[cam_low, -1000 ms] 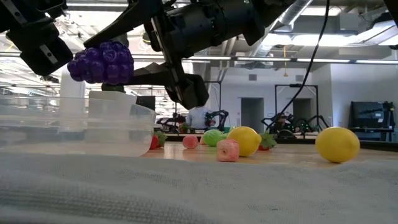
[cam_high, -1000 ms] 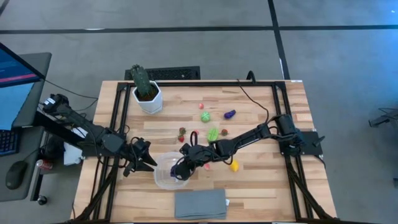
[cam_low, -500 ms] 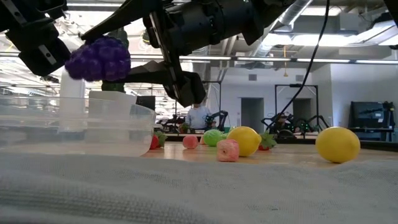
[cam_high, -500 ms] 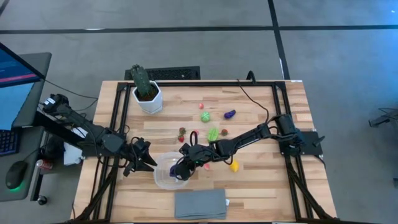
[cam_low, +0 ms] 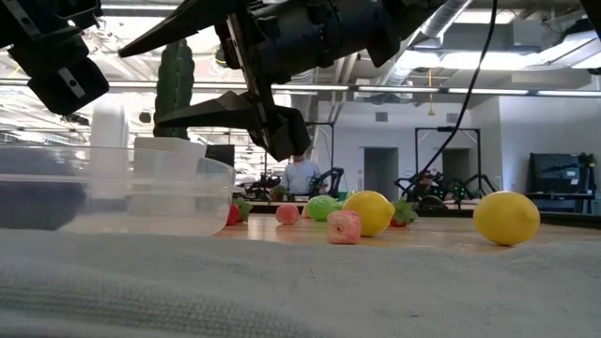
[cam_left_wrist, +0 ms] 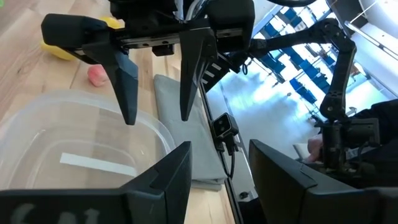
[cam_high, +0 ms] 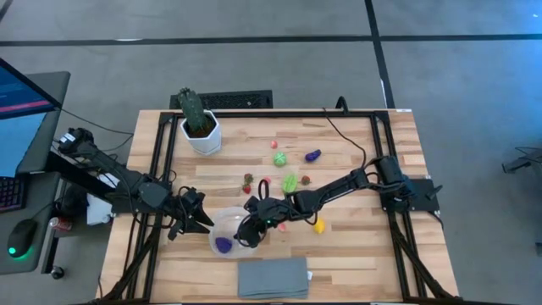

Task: Pick and placing Produce into tupperware
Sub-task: Put the top peach into the transparent bin

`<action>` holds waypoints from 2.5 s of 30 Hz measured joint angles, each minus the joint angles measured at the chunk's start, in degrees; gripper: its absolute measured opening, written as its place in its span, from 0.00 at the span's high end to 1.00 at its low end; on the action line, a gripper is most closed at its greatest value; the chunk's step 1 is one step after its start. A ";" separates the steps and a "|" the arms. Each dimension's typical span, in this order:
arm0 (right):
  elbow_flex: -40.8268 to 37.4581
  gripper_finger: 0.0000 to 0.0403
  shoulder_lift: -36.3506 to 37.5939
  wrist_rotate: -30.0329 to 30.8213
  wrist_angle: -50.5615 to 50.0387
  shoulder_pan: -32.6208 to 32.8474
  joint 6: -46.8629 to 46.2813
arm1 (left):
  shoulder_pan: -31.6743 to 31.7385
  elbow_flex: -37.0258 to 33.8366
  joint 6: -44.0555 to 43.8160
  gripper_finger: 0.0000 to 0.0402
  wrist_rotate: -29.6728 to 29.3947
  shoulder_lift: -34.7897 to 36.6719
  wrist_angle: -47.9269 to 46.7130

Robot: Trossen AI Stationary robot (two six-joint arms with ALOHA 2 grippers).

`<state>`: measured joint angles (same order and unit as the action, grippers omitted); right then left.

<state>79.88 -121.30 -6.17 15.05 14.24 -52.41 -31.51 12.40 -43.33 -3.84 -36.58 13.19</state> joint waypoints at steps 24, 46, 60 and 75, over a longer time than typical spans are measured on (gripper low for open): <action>-0.07 0.33 18.92 9.12 -41.14 1.53 20.80 | 0.02 0.00 0.46 0.63 -27.42 -0.07 -0.22; -10.60 0.33 33.84 29.91 -63.06 3.06 7.52 | 9.88 1.66 21.47 0.63 -19.59 -10.24 2.82; -15.67 0.33 38.27 38.07 -63.48 13.06 -14.95 | 20.17 13.90 39.87 0.63 -17.66 -11.83 -19.44; -15.67 0.33 38.21 52.46 -64.13 22.96 -29.14 | 35.97 33.57 50.36 0.63 -1.91 -29.78 -29.15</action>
<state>64.20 -83.09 46.29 -49.08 37.20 -81.55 4.46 45.98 7.03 -5.75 -66.36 -15.96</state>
